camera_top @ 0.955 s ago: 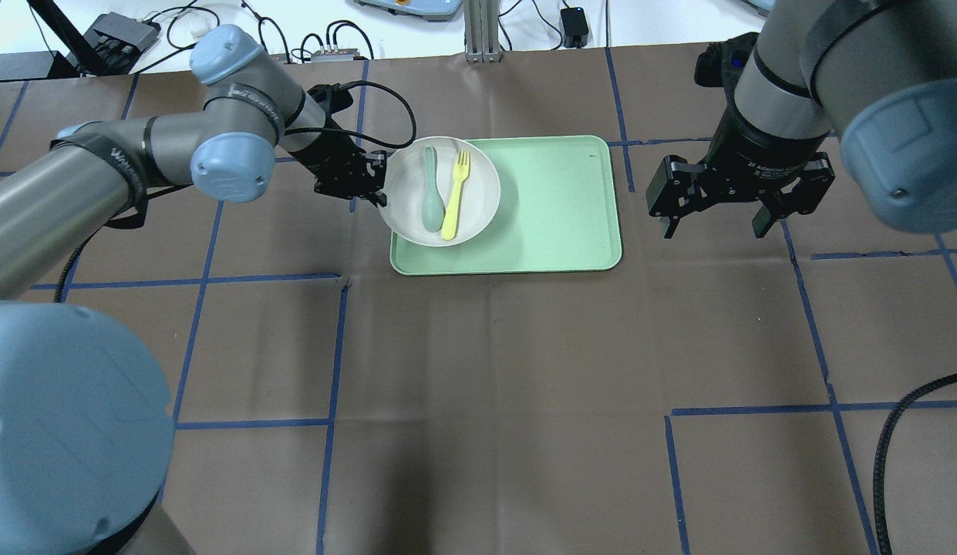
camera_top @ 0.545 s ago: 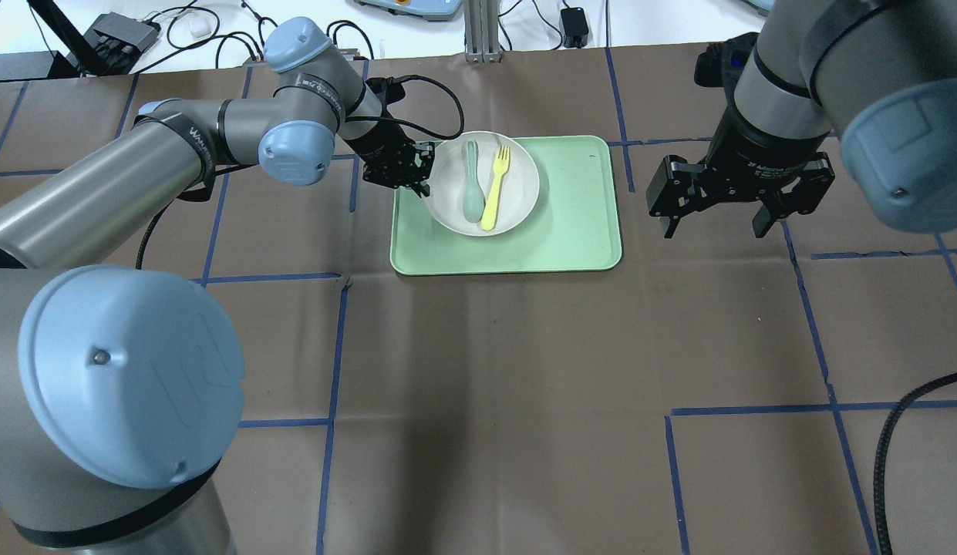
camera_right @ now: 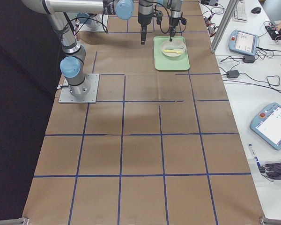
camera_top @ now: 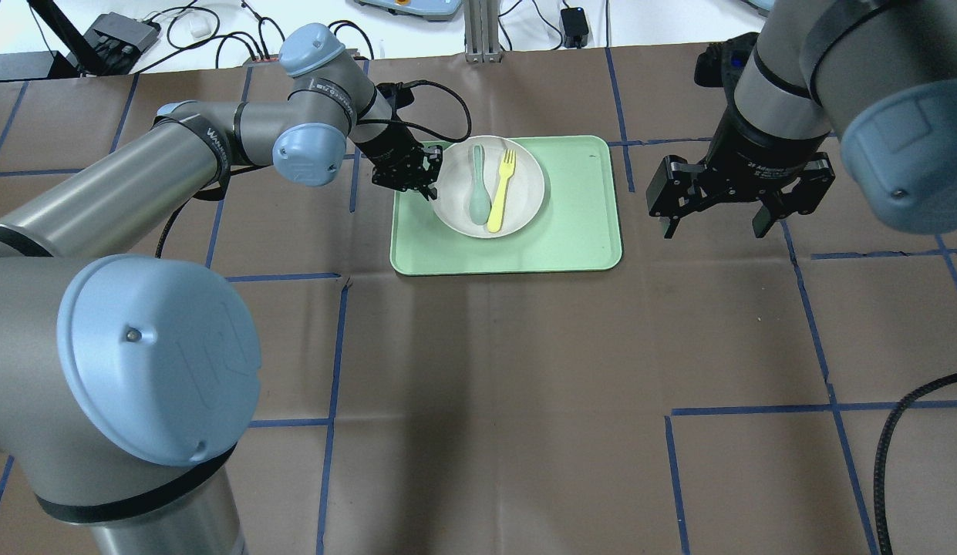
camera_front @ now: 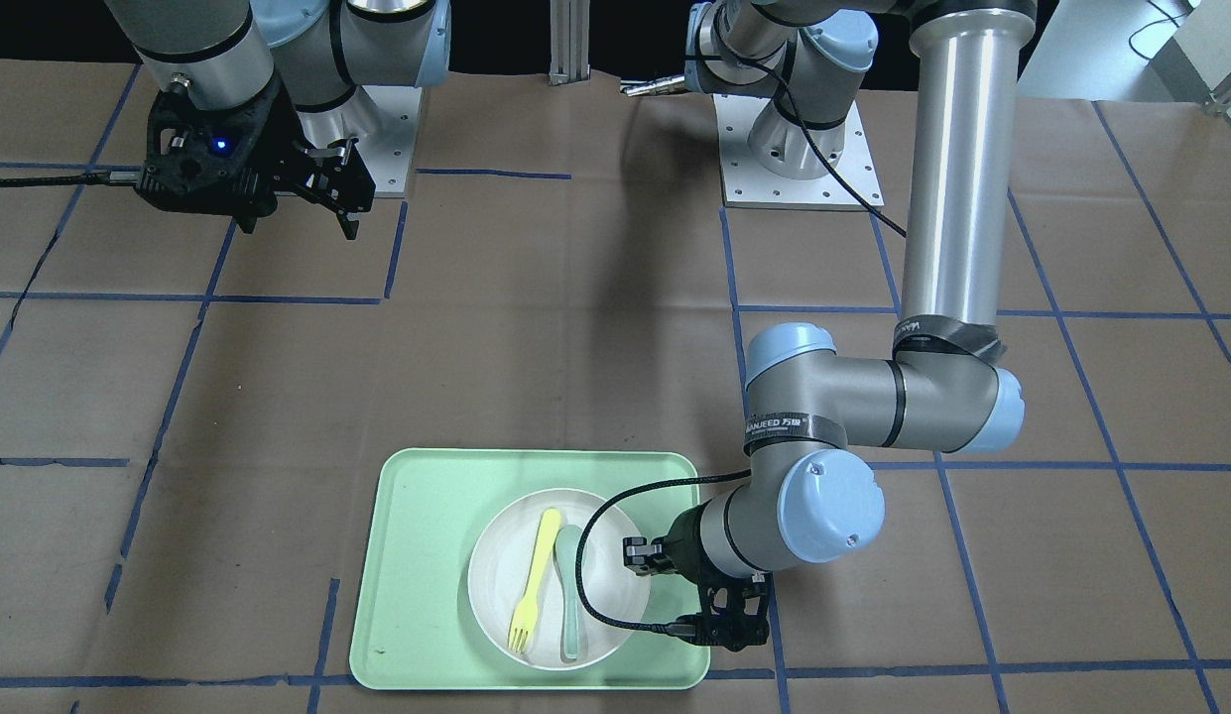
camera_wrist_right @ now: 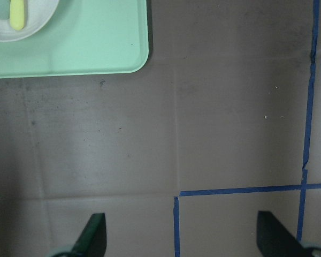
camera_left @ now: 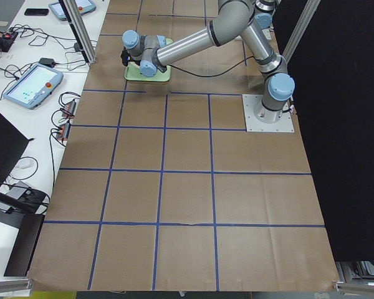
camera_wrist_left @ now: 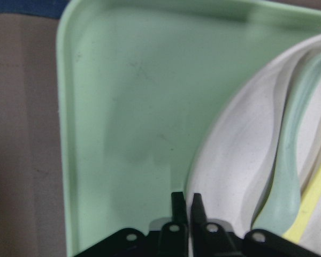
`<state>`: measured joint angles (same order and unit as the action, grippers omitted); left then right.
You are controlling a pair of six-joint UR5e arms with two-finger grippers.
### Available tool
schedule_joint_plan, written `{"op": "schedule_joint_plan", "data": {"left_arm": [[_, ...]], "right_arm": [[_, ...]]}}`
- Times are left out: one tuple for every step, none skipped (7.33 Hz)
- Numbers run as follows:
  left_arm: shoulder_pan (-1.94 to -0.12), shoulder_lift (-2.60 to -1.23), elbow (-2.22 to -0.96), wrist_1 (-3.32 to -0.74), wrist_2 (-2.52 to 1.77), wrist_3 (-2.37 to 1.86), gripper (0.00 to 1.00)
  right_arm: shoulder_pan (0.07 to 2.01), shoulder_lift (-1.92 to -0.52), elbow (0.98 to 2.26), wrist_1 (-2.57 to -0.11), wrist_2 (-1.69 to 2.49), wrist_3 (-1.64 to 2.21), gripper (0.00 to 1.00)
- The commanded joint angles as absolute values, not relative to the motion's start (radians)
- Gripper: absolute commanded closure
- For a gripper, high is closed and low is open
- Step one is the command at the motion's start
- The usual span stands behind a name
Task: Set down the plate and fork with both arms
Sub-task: 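Lower the plate onto the tray and open the left gripper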
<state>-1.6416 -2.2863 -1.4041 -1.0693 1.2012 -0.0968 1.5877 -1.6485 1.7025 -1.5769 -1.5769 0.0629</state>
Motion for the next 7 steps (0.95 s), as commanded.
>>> {"op": "schedule_joint_plan", "data": {"left_arm": [[-1.644,-2.286,-1.405,-1.069,1.201,-0.098,0.95],[-1.646,-2.284,-1.407,-1.071,1.201,-0.1,0.94],[-1.646,-2.281,-1.41,-1.072,1.201,-0.1,0.94],[-1.647,-2.28,-1.414,-1.072,1.201,-0.1,0.94],[-1.647,-2.275,-1.42,-1.072,1.201,-0.1,0.92],[-1.651,-2.273,-1.424,-1.072,1.201,-0.1,0.91],[-1.66,-2.269,-1.425,-1.072,1.201,-0.1,0.91]], "right_arm": [[1.588,-1.649,1.703,-1.577,-1.577,0.063,0.0],[1.588,-1.648,1.701,-1.577,-1.577,0.063,0.0],[1.588,-1.647,1.703,-1.577,-1.577,0.063,0.0],[1.588,-1.649,1.703,-1.577,-1.577,0.063,0.0],[1.588,-1.646,1.701,-1.577,-1.577,0.063,0.0],[1.588,-1.647,1.703,-1.577,-1.577,0.063,0.0],[1.588,-1.646,1.703,-1.577,-1.577,0.061,0.0]]}}
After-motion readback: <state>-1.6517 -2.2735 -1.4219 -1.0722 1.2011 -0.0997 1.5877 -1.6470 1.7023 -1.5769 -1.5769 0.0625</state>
